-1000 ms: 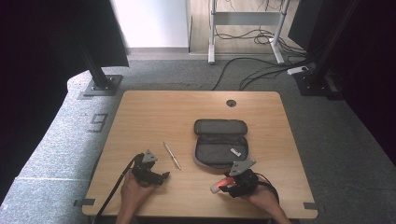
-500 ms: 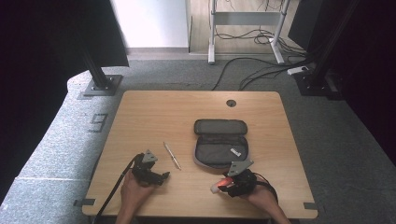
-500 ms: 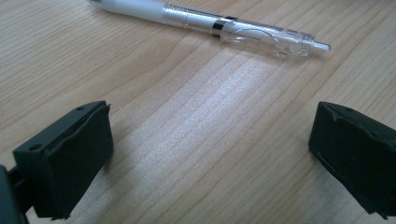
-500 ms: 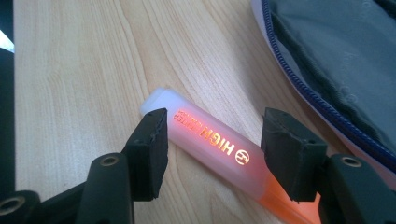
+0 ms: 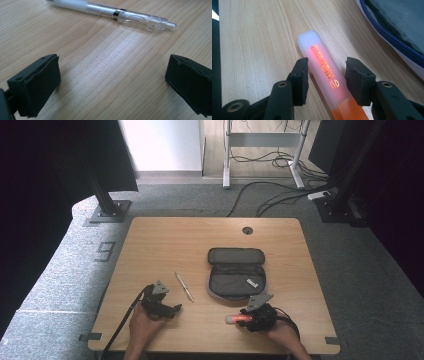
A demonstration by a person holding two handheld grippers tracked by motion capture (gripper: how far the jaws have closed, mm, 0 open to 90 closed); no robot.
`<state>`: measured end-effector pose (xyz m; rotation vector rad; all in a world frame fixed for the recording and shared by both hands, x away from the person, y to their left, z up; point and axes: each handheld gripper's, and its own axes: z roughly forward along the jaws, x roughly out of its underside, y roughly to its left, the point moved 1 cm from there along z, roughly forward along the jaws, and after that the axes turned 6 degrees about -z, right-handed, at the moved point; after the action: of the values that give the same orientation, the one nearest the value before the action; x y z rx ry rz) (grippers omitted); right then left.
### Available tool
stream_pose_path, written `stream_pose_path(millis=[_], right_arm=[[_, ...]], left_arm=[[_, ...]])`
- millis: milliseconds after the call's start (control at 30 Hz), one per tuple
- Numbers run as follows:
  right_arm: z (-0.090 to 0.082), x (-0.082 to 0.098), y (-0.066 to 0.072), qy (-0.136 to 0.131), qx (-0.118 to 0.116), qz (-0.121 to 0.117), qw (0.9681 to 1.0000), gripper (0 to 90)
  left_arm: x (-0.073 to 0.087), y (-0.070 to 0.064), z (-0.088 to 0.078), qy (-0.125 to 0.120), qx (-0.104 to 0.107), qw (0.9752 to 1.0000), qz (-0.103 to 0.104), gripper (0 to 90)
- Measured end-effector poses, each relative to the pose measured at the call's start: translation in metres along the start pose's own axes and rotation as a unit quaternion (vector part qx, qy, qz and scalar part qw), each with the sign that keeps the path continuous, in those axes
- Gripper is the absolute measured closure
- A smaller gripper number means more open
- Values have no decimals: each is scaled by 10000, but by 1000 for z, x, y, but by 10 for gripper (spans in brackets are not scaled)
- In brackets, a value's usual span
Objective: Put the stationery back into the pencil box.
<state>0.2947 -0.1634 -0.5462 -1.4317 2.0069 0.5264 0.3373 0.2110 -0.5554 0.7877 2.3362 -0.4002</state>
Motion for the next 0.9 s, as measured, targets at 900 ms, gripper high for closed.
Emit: stream_pose_path(millis=[900], right_arm=[[-15, -6, 5, -102, 92, 49, 9999, 655]], left_arm=[[0, 0, 0, 1, -5, 10000, -1, 0]])
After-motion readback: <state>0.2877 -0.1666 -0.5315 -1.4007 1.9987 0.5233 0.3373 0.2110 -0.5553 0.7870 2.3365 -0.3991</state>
